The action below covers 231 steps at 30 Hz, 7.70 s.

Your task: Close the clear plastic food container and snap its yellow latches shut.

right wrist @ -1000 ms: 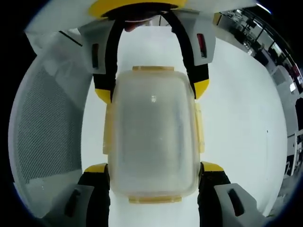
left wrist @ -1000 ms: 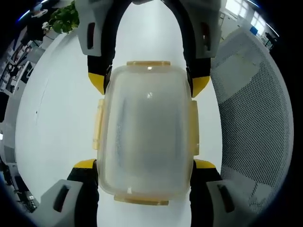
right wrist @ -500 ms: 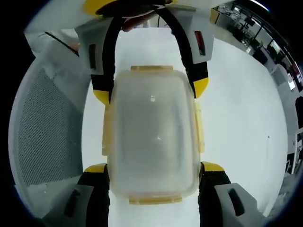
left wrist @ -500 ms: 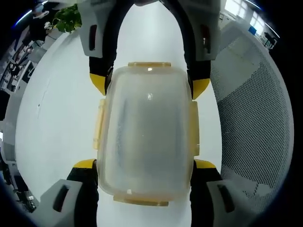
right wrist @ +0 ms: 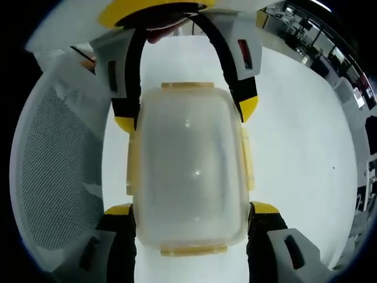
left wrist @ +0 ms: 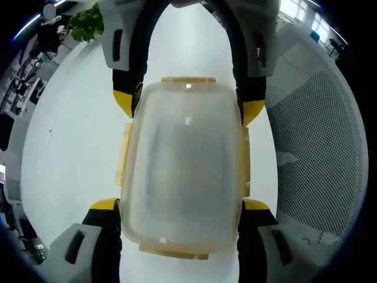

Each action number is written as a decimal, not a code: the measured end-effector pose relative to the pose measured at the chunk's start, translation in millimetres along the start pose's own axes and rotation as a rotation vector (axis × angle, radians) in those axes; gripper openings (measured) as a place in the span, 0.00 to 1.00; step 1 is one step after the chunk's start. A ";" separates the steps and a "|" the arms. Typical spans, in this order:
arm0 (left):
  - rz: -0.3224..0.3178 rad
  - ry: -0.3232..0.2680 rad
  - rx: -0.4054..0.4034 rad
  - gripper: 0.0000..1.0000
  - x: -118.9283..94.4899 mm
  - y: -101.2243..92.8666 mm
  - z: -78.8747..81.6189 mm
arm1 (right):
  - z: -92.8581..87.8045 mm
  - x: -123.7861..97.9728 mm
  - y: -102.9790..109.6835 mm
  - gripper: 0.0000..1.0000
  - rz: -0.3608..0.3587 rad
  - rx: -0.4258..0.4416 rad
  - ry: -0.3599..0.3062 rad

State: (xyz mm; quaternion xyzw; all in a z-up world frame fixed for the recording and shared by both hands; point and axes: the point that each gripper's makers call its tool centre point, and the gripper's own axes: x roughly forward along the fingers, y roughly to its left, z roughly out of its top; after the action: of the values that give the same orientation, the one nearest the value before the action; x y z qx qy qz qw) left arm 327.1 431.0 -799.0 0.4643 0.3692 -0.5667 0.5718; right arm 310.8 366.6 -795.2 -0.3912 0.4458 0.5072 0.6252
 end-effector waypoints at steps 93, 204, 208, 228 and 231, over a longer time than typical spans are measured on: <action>0.008 0.056 -0.021 0.87 20.2 112.0 -1.7 | 8.4 11.4 -115.5 0.82 0.046 -0.007 -0.054; 0.439 -0.781 -0.894 0.91 -22.1 112.6 -19.5 | 1.5 -49.5 -138.6 0.84 -0.301 0.648 -0.984; 0.448 -0.792 -0.914 0.90 -25.7 109.0 -25.4 | -3.7 -53.4 -135.0 0.83 -0.313 0.665 -0.990; 0.451 -0.805 -0.942 0.87 -42.4 73.9 -52.6 | -50.4 -70.9 -103.5 0.81 -0.417 0.770 -0.958; 0.450 -0.807 -0.953 0.86 -44.7 67.6 -55.5 | -56.2 -76.6 -99.3 0.81 -0.435 0.796 -0.961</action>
State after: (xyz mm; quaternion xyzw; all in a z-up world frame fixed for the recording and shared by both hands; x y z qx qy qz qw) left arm 396.1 492.4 -765.4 -0.0226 0.2304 -0.3376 0.9124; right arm 392.6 273.9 -735.0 0.0586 0.1813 0.2841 0.9397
